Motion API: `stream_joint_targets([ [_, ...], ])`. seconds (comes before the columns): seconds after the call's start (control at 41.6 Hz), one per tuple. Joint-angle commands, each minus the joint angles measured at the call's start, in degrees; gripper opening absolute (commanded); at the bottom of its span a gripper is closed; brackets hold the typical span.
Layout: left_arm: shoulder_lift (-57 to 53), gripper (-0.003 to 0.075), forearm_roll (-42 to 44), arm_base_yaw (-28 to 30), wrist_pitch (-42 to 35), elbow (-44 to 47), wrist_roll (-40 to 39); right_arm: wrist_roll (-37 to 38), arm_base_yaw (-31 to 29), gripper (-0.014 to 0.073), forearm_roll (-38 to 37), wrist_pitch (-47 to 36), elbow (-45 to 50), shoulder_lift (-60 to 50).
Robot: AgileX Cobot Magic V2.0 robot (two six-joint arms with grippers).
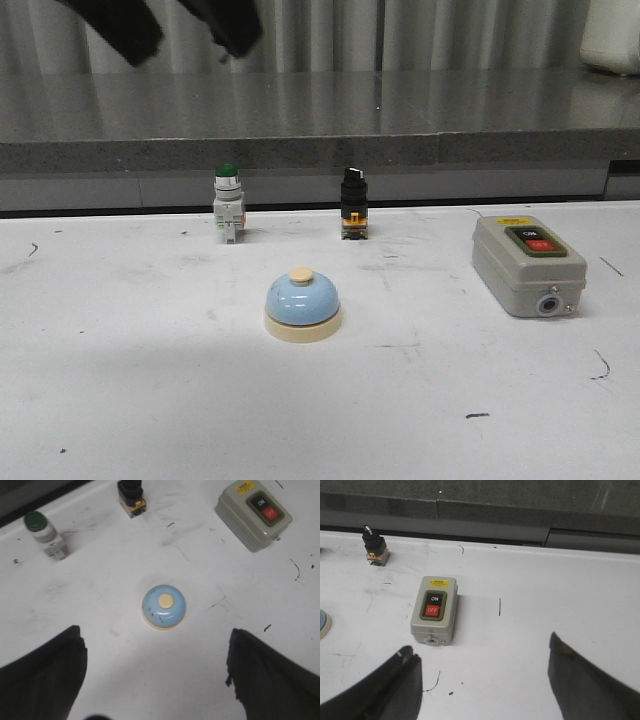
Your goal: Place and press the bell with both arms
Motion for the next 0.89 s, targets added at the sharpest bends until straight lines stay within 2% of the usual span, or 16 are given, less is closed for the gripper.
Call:
stream_joint_targets([
  [0.0,-8.80,0.0556,-0.40,1.73,-4.69,3.73,-0.58,-0.46,-0.15,0.0547,-0.69,-4.23,-1.96,0.58],
  [0.505,-38.37,0.0556,-2.73,3.16,-5.33,27.20,-0.92,-0.46,-0.15,0.0547,-0.69,-4.30,-1.96,0.58],
  [0.866,-41.80,0.0556,-2.73,3.16,-5.76,29.65,-0.92,-0.46,-0.15,0.0547,-0.59,-4.68,-1.96,0.63],
])
